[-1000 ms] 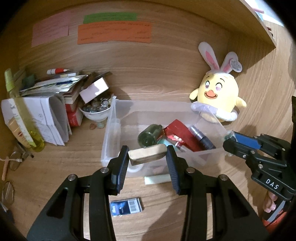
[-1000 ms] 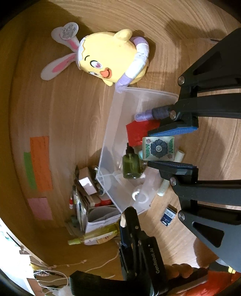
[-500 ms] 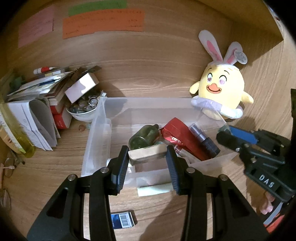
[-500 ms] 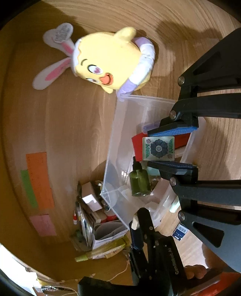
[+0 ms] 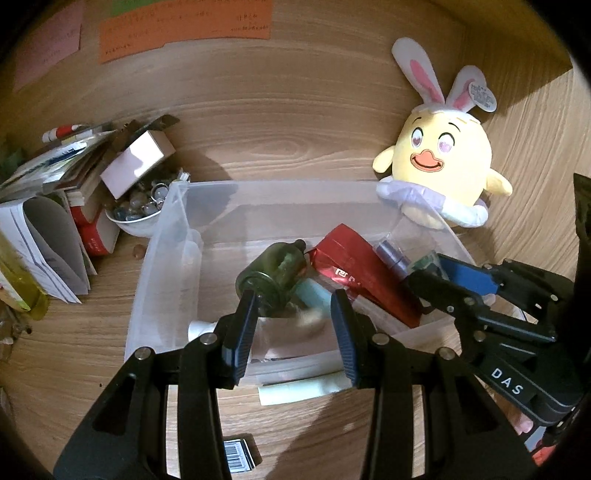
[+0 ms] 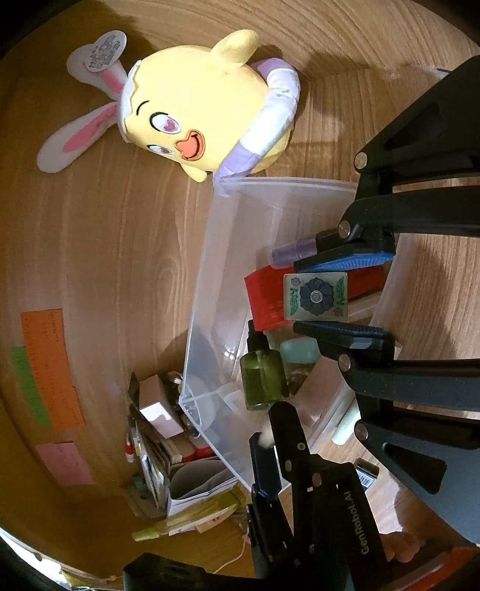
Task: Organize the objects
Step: 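Carry the packet and beige block over the clear bin, then drop the packet and beige block into the bin by opening both grippers, then move the right gripper to the white-green tube while the left approaches the blue box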
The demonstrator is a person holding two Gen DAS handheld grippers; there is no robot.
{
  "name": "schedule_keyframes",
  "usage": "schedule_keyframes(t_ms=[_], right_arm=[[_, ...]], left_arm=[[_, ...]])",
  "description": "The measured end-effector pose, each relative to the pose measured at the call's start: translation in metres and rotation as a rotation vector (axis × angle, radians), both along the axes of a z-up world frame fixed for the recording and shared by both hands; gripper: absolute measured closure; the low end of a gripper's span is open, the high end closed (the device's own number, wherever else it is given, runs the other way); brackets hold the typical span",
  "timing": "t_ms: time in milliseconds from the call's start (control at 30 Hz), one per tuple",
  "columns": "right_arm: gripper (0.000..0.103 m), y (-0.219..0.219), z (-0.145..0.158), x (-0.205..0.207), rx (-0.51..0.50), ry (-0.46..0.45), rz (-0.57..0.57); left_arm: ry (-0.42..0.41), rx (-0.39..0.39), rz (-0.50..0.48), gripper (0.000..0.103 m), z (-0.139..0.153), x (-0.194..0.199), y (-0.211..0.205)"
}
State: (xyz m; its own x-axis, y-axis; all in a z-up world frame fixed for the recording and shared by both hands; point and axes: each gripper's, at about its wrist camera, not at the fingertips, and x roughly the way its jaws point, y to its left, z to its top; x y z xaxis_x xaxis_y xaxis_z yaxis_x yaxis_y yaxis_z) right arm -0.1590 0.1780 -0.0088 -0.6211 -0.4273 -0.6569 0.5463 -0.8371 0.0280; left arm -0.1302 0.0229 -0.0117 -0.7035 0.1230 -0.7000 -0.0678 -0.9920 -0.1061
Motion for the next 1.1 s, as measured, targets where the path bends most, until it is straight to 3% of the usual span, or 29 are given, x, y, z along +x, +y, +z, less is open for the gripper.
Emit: schedule_keyframes(t_ms=[267,433,767,900,933,1100], right_arm=[[0.080,-0.006,-0.004,0.002,0.041,0.027,0.002],[0.067,-0.007,-0.002,0.005,0.046,0.036,0.001],[0.057,-0.001,0.008,0.011,0.013,0.030,0.009],[0.041,0.002,0.015,0.019,-0.001,0.043,0.016],[0.040,0.003,0.017,0.022,-0.003,0.050,0.019],[0.039,0.006,0.022,0.037,0.002,0.068,0.042]], left_arm=[[0.000,0.010,-0.004,0.061,0.002,0.001,-0.001],[0.010,0.022,-0.002,0.057,0.006,0.006,-0.002],[0.063,0.020,0.014,0.043,0.024,0.031,-0.010],[0.074,0.021,0.020,0.037,0.029,0.041,-0.016],[0.079,0.017,0.026,0.030,0.029,0.044,-0.018],[0.090,-0.012,0.046,0.028,0.028,0.059,-0.024]])
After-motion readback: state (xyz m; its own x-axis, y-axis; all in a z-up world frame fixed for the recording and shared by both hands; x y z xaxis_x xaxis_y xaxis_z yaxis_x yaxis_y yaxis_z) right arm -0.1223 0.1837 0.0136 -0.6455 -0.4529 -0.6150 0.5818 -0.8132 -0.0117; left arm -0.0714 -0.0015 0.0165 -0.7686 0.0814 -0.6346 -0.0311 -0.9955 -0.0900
